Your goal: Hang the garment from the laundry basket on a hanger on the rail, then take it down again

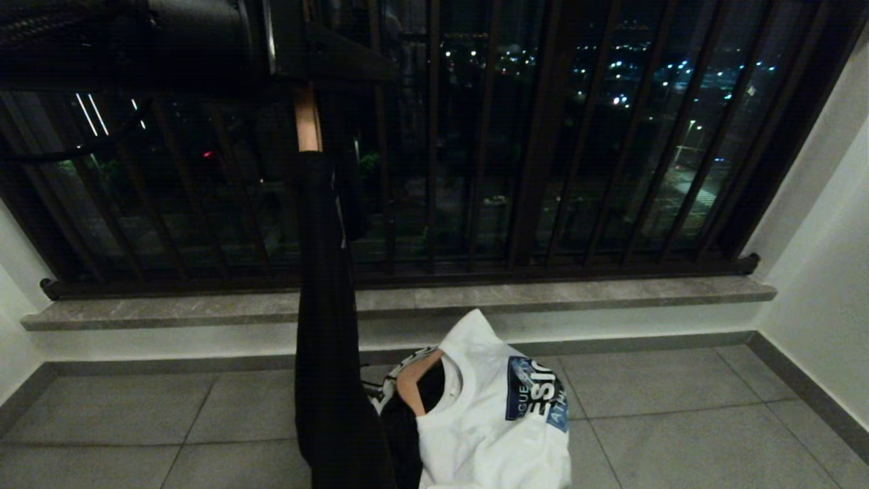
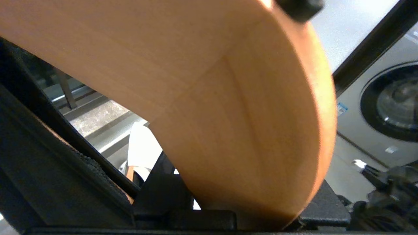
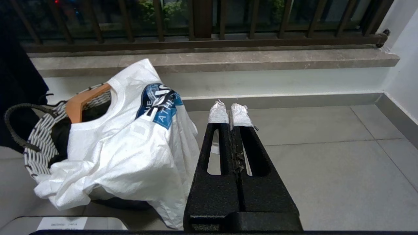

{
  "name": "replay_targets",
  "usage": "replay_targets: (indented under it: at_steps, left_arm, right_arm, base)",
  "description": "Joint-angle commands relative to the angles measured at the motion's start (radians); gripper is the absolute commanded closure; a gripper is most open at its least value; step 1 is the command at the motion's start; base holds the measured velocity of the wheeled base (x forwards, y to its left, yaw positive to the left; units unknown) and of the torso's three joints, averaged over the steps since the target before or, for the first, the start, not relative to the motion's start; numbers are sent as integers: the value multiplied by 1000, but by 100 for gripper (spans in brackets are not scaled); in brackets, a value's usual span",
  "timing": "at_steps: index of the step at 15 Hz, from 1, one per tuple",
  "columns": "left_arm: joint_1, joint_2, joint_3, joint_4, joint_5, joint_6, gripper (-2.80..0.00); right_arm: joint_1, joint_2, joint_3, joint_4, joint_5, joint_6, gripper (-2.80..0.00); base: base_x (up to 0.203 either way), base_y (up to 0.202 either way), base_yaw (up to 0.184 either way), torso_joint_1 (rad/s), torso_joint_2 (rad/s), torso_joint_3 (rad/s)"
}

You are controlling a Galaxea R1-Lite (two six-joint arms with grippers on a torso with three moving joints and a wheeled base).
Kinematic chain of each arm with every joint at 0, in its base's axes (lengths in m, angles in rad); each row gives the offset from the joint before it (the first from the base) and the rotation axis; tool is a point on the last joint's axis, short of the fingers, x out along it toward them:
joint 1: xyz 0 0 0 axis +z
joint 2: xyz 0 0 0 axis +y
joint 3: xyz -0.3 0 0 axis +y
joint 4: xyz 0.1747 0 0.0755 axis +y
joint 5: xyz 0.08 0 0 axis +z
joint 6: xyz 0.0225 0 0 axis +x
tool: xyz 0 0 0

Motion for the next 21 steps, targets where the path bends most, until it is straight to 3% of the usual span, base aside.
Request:
replay_targets:
  at_steps: [1,9,11,21]
  left_arm:
    - [-24,69,-27,0,2,1,0]
    - [-127,192,-92,-5,31,-3,0]
    - [-151,242,-109,-6,68,-2,0]
    - [-179,455,-136,-14,112,19,0]
  right_arm:
    - [0,1,0,0,0,0,0]
    - [0,1,0,0,0,0,0]
    - [0,1,0,0,0,0,0]
    - [0,1,0,0,0,0,0]
  base:
    - [0,0,0,0,0,0]
    - [0,0,0,0,0,0]
    - [0,0,0,0,0,0]
    - [0,0,0,0,0,0]
